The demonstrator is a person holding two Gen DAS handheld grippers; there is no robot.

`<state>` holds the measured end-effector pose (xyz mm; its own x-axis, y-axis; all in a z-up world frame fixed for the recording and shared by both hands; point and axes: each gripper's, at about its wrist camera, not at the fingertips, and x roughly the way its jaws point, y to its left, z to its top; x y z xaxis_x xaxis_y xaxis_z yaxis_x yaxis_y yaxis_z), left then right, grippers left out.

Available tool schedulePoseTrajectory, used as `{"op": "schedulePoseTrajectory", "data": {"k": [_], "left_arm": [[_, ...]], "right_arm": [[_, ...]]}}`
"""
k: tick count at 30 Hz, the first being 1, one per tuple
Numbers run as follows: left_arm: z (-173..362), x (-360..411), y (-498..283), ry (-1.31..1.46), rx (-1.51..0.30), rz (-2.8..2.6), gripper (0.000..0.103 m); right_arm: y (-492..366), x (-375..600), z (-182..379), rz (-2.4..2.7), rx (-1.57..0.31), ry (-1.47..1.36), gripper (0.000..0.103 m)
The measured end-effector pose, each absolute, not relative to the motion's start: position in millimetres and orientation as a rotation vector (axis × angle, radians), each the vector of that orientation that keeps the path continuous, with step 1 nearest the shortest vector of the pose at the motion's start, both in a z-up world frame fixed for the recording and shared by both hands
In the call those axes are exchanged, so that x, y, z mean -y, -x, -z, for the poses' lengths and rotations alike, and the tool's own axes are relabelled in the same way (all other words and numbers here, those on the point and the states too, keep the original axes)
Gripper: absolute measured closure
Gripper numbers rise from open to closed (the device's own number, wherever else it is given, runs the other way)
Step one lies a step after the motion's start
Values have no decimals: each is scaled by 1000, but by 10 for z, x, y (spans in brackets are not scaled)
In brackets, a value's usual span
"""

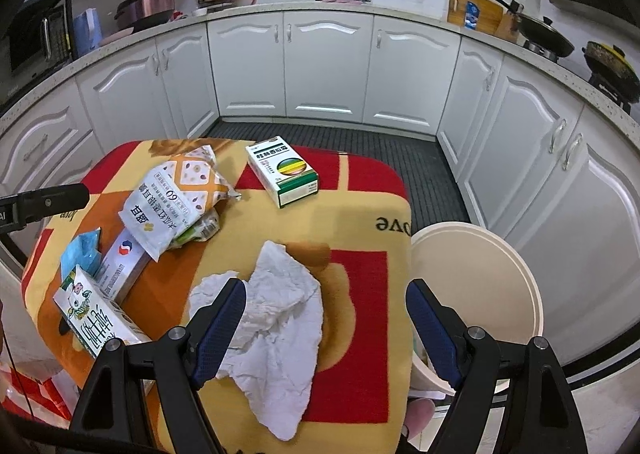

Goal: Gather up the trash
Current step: 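Grasp the crumpled white tissue with the right tool while the left tool grasps the orange-patterned snack bag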

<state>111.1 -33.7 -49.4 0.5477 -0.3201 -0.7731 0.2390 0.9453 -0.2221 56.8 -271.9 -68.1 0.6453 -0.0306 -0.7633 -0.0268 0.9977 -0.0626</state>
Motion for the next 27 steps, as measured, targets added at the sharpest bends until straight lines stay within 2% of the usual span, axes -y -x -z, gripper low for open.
{"op": "schedulePoseTrajectory", "data": {"k": [20, 27], "left_arm": [[522, 176, -1170, 129, -956, 328, 46], [619, 186, -1342, 151, -1017, 352, 46]], "right_arm": [[-612, 2592, 705, -15, -887, 88, 23], [-712, 2619, 740, -61, -910, 19, 19]]}}
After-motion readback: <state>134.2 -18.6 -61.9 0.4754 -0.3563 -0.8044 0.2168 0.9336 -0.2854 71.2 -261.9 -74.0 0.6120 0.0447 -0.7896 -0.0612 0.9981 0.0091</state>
